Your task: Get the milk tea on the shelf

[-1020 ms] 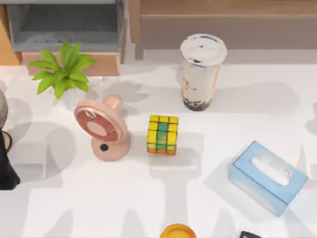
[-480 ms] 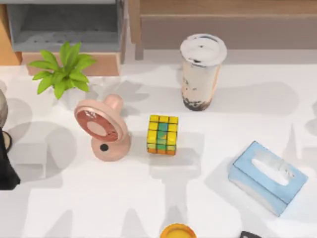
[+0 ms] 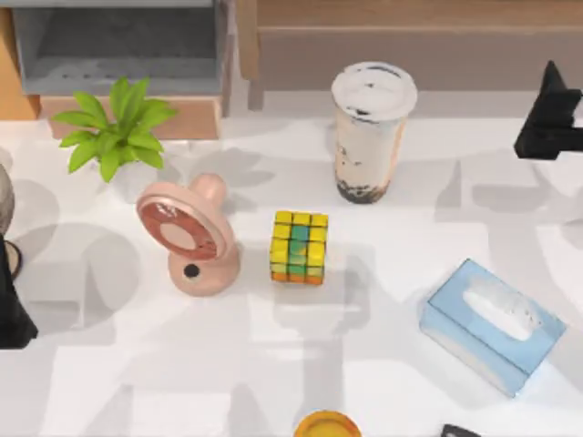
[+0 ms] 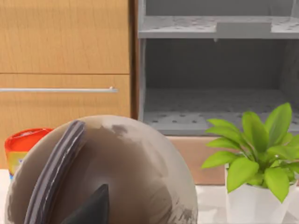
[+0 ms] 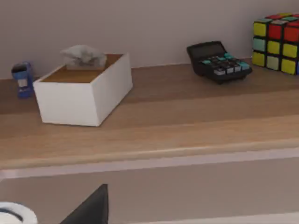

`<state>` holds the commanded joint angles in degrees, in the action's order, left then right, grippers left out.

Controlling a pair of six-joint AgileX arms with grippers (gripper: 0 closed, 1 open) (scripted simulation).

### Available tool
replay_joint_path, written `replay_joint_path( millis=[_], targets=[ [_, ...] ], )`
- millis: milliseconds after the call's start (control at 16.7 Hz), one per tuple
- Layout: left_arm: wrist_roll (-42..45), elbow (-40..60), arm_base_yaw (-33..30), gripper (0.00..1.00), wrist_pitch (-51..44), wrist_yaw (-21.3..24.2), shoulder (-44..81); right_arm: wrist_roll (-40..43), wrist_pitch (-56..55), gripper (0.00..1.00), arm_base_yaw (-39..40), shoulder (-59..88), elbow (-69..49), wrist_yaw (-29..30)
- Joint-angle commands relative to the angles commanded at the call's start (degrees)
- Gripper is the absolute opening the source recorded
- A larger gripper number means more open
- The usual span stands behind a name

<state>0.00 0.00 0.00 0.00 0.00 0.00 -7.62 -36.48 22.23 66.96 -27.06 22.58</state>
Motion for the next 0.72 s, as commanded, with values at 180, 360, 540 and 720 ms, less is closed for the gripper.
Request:
replay_joint_path(
  millis=[180,360,540,720],
  targets=[
    [0.00,0.00,0.00,1.00,0.00,0.00,0.00,-1.78,-5.92,1.00,6.93,18.96,-5.80,6.98],
    [0.00,0.00,0.00,1.00,0.00,0.00,0.00,-3.35,-10.27,1.00,13.91,33.65,-11.06,14.06],
    [0.00,0.00,0.00,1.00,0.00,0.00,0.00,-4.57,-13.14,1.00,19.98,42.97,-15.29,20.29],
    [0.00,0.00,0.00,1.00,0.00,0.00,0.00,-5.27,-14.72,1.00,23.96,47.11,-17.89,24.43]
  ],
)
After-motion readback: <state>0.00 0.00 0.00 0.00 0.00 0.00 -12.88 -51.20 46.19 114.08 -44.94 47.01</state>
